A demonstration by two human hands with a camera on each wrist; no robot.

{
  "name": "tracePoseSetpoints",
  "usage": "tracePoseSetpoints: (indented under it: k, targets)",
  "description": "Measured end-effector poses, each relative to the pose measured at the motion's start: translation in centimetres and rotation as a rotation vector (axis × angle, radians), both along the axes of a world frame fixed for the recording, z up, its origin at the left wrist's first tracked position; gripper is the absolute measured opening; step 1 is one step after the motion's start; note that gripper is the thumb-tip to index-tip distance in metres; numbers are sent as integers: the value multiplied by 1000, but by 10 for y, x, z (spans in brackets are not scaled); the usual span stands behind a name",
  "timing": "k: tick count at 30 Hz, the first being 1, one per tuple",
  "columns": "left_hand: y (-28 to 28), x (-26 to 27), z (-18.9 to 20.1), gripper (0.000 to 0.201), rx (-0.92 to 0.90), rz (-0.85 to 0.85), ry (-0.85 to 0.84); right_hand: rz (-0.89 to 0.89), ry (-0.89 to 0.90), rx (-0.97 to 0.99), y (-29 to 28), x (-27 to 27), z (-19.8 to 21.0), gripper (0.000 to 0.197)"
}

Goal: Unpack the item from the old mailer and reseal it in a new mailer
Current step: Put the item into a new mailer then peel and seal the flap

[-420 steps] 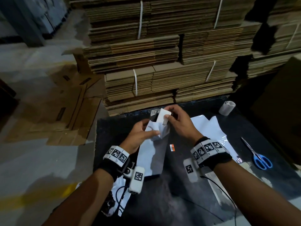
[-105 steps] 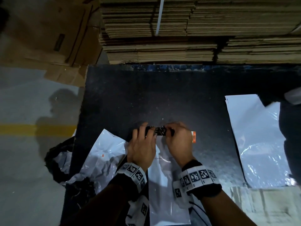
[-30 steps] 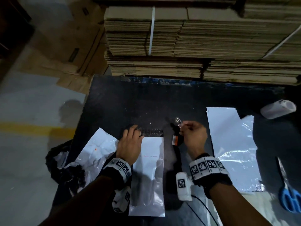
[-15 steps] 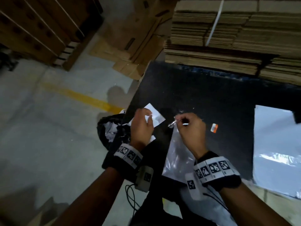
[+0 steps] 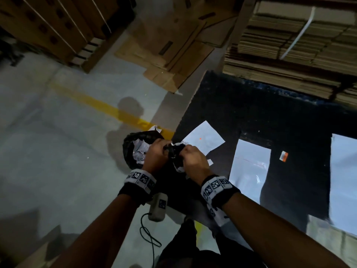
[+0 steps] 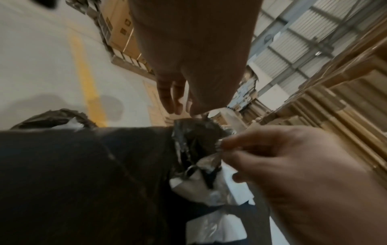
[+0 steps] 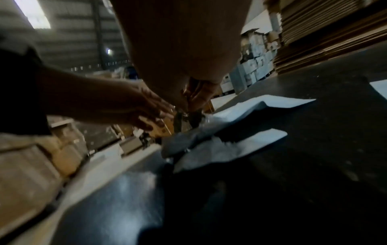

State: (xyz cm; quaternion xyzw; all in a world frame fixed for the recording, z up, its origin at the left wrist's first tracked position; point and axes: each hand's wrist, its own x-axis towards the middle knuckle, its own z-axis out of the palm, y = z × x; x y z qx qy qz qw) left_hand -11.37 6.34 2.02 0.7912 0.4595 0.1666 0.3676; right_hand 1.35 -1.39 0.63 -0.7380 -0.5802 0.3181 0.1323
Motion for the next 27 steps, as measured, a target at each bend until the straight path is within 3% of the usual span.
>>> tracePoseSetpoints:
  k: [5,10,14,20,24,27]
  targets:
    - [5,-11,-10,43,-35,-64,96,24,-94,-2,-8,6,7,35]
    - [7,-6,4,30,216,-92,58,-173,-48,153,-32,23,25,31]
    - [-11,27,22,26,264,-137,-15,-364,-65,241,-65,47,29,26]
    - [-54,105,15,25,81,-332,-112,-630,-60,267,-120,95,30,23]
    - [-76,157,-1,22,-141,-318,17,-805,-61,189,-150,130,25,21]
    - [-83,193,-13,40,-183,-350,207,-887,-39,119,-162,157,19,14]
